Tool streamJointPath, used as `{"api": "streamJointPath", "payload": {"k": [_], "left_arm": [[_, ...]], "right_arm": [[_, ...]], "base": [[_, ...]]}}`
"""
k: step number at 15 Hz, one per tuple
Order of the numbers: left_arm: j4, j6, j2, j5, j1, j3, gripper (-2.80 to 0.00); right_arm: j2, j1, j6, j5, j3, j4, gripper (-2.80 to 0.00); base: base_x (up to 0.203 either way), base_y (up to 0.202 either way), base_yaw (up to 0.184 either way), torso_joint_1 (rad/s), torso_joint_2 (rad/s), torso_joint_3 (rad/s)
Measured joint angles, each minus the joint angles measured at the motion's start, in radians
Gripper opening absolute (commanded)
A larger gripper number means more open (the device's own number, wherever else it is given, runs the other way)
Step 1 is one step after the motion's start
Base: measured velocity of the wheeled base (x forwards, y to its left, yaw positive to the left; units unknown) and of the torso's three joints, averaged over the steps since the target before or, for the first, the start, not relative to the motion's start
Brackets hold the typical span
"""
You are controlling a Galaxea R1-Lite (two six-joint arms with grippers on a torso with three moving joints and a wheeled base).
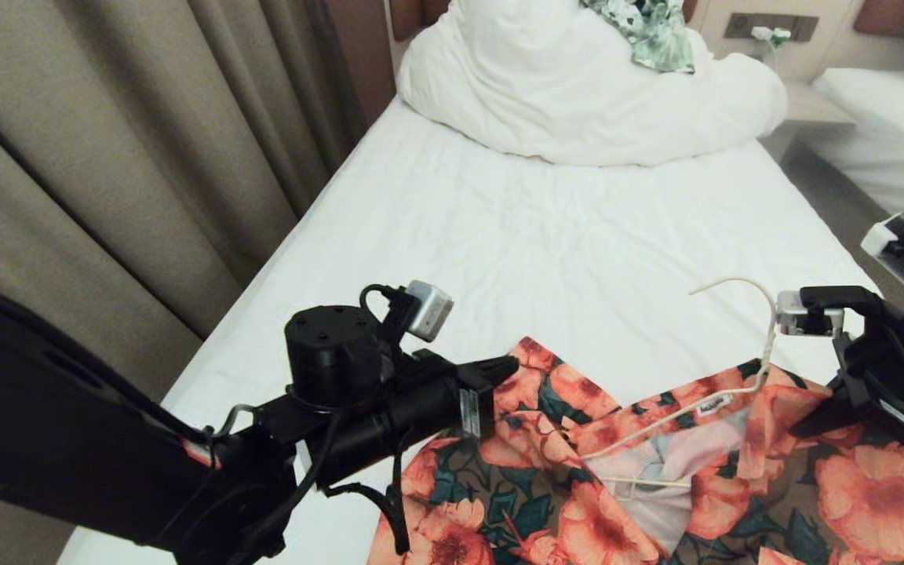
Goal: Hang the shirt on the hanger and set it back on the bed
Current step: Hook the other side of the shirt onto the hanger
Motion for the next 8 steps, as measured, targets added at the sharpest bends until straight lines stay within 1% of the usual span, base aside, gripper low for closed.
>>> {"api": "streamJointPath", "payload": {"k": [3, 5, 6, 7, 8], "left_arm": [[0.134, 0.009, 0.026, 0.091, -0.098, -0.021, -2.80], [0.158, 0.011, 0.048, 0.166, -0.171, -0.030, -2.80], [0.162, 0.011, 0.058, 0.211, -0.202, -0.035, -2.80], [0.163, 0.011, 0.063, 0.241, -0.225, -0.038, -2.80], [0.164, 0.011, 0.065, 0.252, -0.239, -0.039, -2.80]], "right_arm": [[0.011, -0.029, -0.007, 0.016, 0.011, 0.000, -2.80], [0.020, -0.046, -0.015, 0.040, 0.019, 0.000, -2.80], [0.024, -0.061, -0.025, 0.069, 0.026, 0.001, -2.80], [0.026, -0.077, -0.044, 0.108, 0.035, 0.001, -2.80], [0.026, -0.096, -0.066, 0.151, 0.043, 0.004, -2.80]], "base": [[0.000, 0.000, 0.000, 0.000, 0.00, 0.000], [0.000, 0.000, 0.000, 0.000, 0.00, 0.000], [0.000, 0.000, 0.000, 0.000, 0.00, 0.000], [0.000, 0.000, 0.000, 0.000, 0.00, 0.000], [0.000, 0.000, 0.000, 0.000, 0.00, 0.000]]}}
